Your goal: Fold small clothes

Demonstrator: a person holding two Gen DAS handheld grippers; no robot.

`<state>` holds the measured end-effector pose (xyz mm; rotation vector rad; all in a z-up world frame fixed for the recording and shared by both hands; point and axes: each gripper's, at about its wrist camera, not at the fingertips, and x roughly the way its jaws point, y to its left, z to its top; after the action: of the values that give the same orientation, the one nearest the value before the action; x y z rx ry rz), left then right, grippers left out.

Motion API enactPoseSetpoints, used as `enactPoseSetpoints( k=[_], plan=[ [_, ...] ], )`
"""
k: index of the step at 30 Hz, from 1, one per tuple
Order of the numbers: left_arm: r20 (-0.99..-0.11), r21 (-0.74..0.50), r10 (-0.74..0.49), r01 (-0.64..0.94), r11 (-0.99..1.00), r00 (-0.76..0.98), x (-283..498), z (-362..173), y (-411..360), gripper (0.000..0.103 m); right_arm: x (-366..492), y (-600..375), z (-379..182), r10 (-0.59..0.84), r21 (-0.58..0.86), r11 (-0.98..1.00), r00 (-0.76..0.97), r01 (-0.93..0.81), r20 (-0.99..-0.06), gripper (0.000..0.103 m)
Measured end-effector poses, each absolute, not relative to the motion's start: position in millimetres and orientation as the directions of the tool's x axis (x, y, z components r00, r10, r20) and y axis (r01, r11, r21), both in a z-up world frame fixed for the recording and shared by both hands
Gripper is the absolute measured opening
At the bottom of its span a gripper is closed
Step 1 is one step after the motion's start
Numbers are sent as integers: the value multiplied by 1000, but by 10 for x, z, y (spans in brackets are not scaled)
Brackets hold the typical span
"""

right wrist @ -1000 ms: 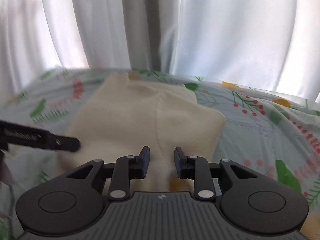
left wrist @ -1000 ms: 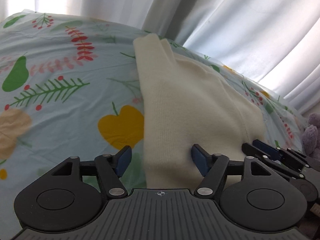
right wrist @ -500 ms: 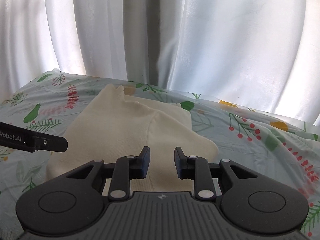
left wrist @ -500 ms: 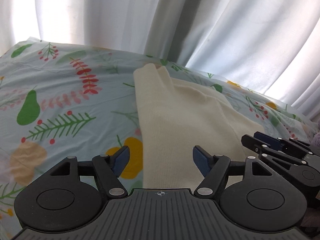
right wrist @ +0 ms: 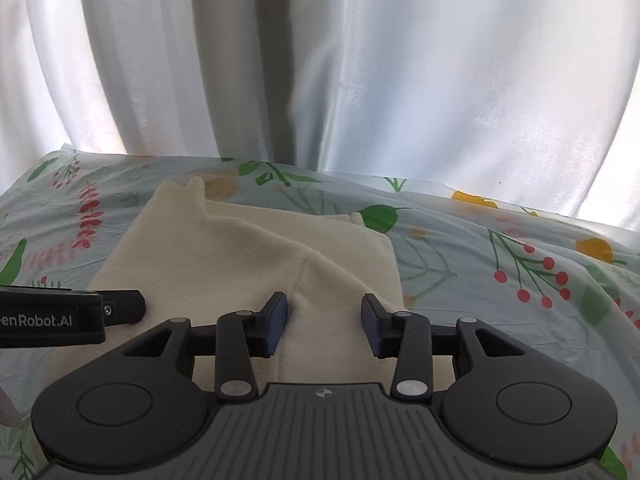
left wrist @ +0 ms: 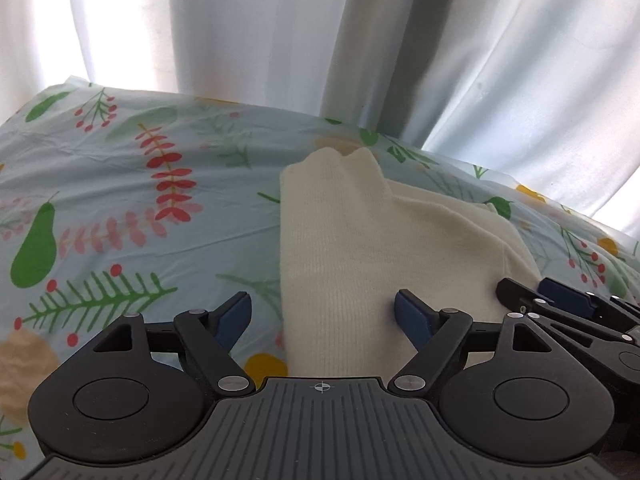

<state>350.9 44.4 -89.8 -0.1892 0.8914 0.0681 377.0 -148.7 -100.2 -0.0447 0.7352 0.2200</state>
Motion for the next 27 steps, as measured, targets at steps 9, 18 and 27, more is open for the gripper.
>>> enactPoseSetpoints(
  k=[9,18,27],
  plan=[
    [-771,-187,-43,-160,969,635,3435,-981,575,97,3630,-1771,-1040,178,142,984,737,-112,-653,64],
    [-762,-256,-138,-99,962,632,2580,-699,720,91,2574,-1967,-944,161,-4,976,735,-217,-658,67],
    [-843,-20,8,-46,999,537,1970,-823,792,90,2261,-1959,-738,13,-128,981,707,-146,-707,78]
  ],
)
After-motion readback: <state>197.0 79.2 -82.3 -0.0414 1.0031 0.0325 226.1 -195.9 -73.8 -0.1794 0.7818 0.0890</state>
